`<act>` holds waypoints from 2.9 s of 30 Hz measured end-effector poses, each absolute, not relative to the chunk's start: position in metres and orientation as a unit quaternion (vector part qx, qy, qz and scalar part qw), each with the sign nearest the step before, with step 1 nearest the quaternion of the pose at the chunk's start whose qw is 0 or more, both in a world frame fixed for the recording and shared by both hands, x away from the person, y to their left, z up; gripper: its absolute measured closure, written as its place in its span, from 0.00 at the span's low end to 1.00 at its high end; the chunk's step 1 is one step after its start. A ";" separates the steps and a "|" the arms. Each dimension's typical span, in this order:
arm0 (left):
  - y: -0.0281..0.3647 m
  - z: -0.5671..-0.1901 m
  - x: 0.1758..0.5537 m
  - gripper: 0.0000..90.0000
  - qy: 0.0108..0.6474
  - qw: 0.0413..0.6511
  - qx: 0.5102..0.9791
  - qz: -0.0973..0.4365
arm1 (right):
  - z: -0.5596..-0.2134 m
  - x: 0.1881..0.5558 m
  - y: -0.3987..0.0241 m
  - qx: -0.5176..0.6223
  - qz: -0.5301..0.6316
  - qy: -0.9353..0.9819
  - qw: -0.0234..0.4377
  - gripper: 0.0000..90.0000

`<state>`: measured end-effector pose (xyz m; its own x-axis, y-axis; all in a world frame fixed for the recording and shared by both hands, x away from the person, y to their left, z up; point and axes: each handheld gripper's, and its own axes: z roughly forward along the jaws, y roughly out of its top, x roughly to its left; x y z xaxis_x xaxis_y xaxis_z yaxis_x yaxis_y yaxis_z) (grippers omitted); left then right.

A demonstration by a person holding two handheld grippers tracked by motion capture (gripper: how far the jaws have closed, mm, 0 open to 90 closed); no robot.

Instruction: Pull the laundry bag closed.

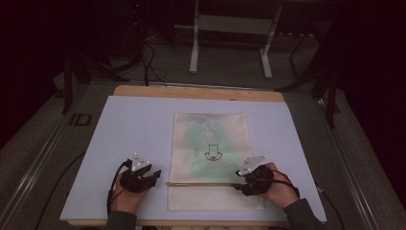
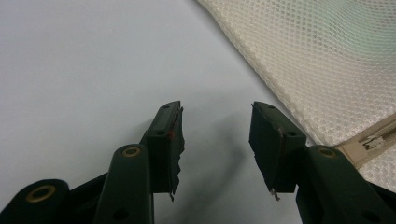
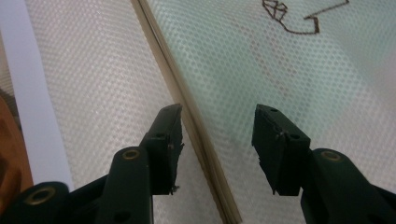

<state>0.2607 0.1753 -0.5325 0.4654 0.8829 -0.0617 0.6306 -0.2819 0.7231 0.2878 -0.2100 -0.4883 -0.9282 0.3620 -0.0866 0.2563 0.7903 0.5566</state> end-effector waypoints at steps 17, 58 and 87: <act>0.174 -0.533 0.261 0.59 0.485 0.351 0.780 0.179 | -0.486 0.287 -0.192 0.142 0.280 0.945 0.088 0.58; 0.174 -0.533 0.261 0.59 0.483 0.353 0.781 0.178 | -0.484 0.288 -0.150 0.094 0.278 0.953 0.072 0.59; 0.174 -0.533 0.261 0.58 0.481 0.353 0.783 0.176 | -0.484 0.291 -0.124 0.070 0.274 0.957 0.059 0.60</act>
<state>0.2609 0.1736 -0.5329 0.4746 0.8779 -0.0636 0.6294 -0.2879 0.7217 0.2913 -0.1242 -0.4838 -0.9831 0.1673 -0.0744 0.1027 0.8402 0.5324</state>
